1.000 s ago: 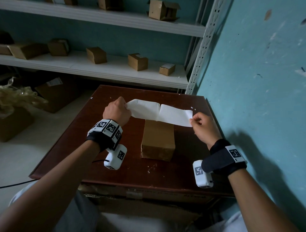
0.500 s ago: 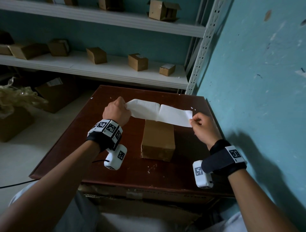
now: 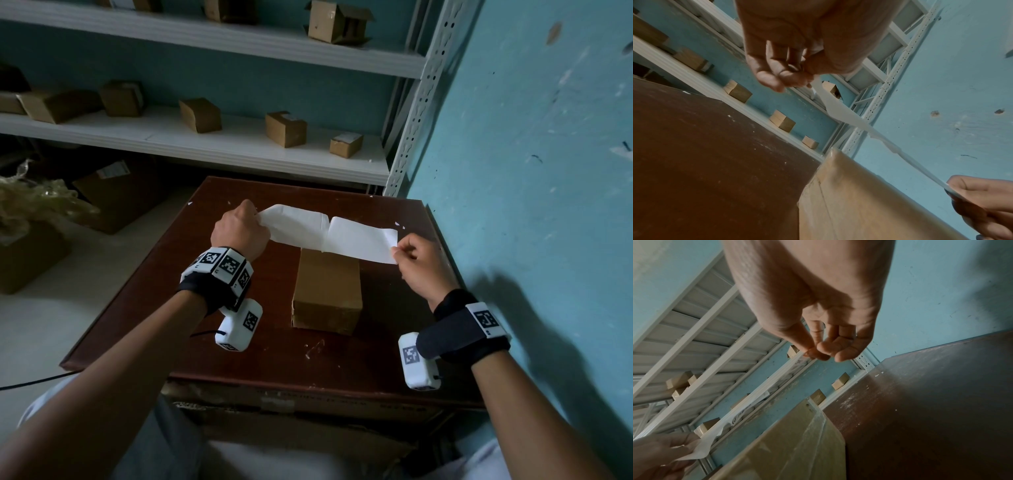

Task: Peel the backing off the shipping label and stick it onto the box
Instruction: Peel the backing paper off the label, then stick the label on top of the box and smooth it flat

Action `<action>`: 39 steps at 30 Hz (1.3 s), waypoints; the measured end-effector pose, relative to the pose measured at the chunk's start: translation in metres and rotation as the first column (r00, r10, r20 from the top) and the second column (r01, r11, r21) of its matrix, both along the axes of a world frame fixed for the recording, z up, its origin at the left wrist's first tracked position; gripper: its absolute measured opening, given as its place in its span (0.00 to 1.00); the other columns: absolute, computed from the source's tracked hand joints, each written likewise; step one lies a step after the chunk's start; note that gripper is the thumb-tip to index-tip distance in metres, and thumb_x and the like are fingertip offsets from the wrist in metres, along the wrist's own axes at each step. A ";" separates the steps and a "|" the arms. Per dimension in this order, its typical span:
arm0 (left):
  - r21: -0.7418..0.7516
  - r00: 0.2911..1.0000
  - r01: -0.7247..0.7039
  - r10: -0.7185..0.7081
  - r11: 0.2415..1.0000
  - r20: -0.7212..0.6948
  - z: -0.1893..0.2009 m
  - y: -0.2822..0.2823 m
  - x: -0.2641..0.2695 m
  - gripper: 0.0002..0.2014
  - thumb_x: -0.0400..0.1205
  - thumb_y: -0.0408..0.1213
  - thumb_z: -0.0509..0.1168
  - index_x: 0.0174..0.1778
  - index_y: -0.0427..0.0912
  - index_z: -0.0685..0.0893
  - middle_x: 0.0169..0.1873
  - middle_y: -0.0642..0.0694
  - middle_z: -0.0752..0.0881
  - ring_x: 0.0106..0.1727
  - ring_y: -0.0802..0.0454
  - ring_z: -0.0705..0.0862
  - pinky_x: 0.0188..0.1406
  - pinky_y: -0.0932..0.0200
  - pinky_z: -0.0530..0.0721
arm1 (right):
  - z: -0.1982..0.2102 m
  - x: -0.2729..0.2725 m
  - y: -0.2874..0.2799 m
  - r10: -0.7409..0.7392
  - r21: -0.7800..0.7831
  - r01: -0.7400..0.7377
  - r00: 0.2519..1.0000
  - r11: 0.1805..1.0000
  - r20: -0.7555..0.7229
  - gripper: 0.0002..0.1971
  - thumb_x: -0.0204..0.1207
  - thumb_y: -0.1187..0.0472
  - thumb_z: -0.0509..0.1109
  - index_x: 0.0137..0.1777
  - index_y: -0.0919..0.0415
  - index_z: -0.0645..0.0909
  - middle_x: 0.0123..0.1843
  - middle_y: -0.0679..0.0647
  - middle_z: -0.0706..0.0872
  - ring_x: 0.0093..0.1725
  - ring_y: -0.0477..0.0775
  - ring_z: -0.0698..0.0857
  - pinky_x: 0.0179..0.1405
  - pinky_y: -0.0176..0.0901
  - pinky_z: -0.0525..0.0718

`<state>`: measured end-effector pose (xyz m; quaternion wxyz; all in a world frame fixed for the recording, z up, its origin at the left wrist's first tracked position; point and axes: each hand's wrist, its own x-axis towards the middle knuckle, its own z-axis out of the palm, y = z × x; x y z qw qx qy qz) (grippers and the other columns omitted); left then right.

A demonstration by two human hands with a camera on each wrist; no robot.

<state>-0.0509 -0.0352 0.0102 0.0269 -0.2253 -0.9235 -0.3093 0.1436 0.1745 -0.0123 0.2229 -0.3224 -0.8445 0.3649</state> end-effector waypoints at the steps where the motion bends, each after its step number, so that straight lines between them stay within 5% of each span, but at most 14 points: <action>1: 0.000 1.000 -0.003 0.003 1.000 -0.001 0.000 0.000 0.000 0.10 0.83 0.34 0.55 0.56 0.36 0.78 0.51 0.37 0.83 0.47 0.41 0.79 0.41 0.51 0.73 | 0.000 0.000 0.000 0.001 -0.004 -0.001 1.000 1.000 -0.003 0.09 0.83 0.59 0.64 0.39 0.53 0.75 0.37 0.52 0.80 0.43 0.57 0.82 0.52 0.61 0.85; 7: -0.009 1.000 -0.011 0.011 1.000 -0.011 0.000 -0.001 0.000 0.10 0.84 0.34 0.56 0.57 0.36 0.77 0.50 0.37 0.82 0.45 0.42 0.78 0.42 0.51 0.75 | 0.000 0.000 -0.001 -0.001 -0.007 0.001 1.000 1.000 0.005 0.08 0.83 0.59 0.64 0.41 0.54 0.76 0.37 0.52 0.81 0.44 0.58 0.83 0.51 0.59 0.84; 13: 0.013 0.995 -0.095 0.094 0.995 0.025 0.005 -0.009 -0.011 0.10 0.82 0.32 0.60 0.59 0.35 0.75 0.52 0.36 0.82 0.47 0.40 0.79 0.45 0.48 0.79 | 0.002 0.006 0.006 -0.050 0.023 0.049 0.999 0.999 0.015 0.09 0.83 0.60 0.63 0.40 0.56 0.75 0.37 0.51 0.79 0.41 0.55 0.81 0.40 0.43 0.75; 19: 0.094 0.987 -0.162 0.162 0.982 0.009 0.005 -0.016 -0.023 0.10 0.85 0.36 0.56 0.58 0.36 0.76 0.54 0.33 0.83 0.54 0.33 0.83 0.53 0.42 0.83 | 0.006 0.008 0.003 -0.047 0.035 0.047 0.999 0.998 0.000 0.08 0.84 0.61 0.64 0.41 0.55 0.75 0.42 0.48 0.81 0.47 0.55 0.83 0.49 0.53 0.84; 28: 0.040 0.976 -0.135 0.140 0.990 -0.166 0.003 -0.019 -0.028 0.08 0.83 0.35 0.58 0.56 0.39 0.78 0.54 0.37 0.81 0.52 0.34 0.82 0.43 0.50 0.75 | 0.012 0.009 -0.004 -0.058 0.017 0.059 0.997 0.998 -0.059 0.06 0.84 0.60 0.64 0.44 0.57 0.75 0.43 0.47 0.81 0.50 0.56 0.84 0.51 0.57 0.86; 33: -0.023 0.978 -0.138 0.132 0.990 -0.164 0.005 -0.023 -0.032 0.14 0.81 0.32 0.63 0.63 0.41 0.79 0.61 0.36 0.78 0.55 0.33 0.82 0.48 0.45 0.80 | 0.013 0.012 -0.008 -0.051 0.026 0.053 0.996 0.998 -0.078 0.05 0.84 0.60 0.64 0.46 0.59 0.77 0.43 0.47 0.81 0.46 0.53 0.83 0.51 0.60 0.88; 39: 0.042 0.975 -0.166 0.170 0.985 -0.143 0.005 -0.027 -0.039 0.11 0.80 0.29 0.63 0.58 0.37 0.78 0.58 0.35 0.79 0.55 0.31 0.81 0.47 0.46 0.78 | 0.012 0.009 -0.011 -0.053 -0.006 0.053 0.993 0.999 -0.108 0.07 0.83 0.60 0.64 0.42 0.53 0.76 0.43 0.47 0.82 0.46 0.54 0.83 0.52 0.63 0.87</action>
